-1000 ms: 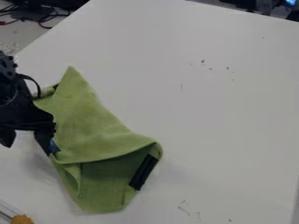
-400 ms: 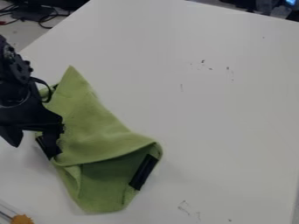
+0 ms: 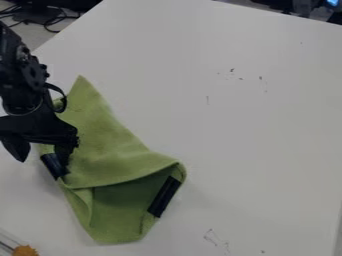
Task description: Fold the cloth from the left to the right
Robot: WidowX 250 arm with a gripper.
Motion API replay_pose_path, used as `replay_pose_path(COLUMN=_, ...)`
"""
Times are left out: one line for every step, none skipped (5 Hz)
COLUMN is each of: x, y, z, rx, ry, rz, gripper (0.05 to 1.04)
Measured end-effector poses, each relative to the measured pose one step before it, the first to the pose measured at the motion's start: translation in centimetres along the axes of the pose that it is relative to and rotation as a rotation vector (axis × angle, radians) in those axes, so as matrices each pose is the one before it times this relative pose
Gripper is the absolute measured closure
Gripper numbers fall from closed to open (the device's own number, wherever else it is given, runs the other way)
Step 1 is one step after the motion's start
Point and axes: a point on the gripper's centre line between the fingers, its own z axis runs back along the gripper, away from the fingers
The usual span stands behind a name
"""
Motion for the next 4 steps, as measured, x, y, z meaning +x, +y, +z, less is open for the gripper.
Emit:
replay_pose_path(x=-0.126, y=0.105, z=-0.555, rx=-0.0272, ry=0.0017, rz=0.031, gripper=0.084)
replay_pose_path(x=-0.185, y=0.202, z=-0.423, rx=-0.0154, ry=-0.0013, rz=0.0167, gripper=0.084)
replay_pose_path(x=-0.097, y=0.17, z=-0.353, rx=-0.0057, ry=0.0015, rz=0.0065, gripper=0.135)
replay_pose_path(x=-0.211, y=-0.066, z=-0.082, rx=-0.001, ry=-0.0017, rz=-0.0004, gripper=0.415)
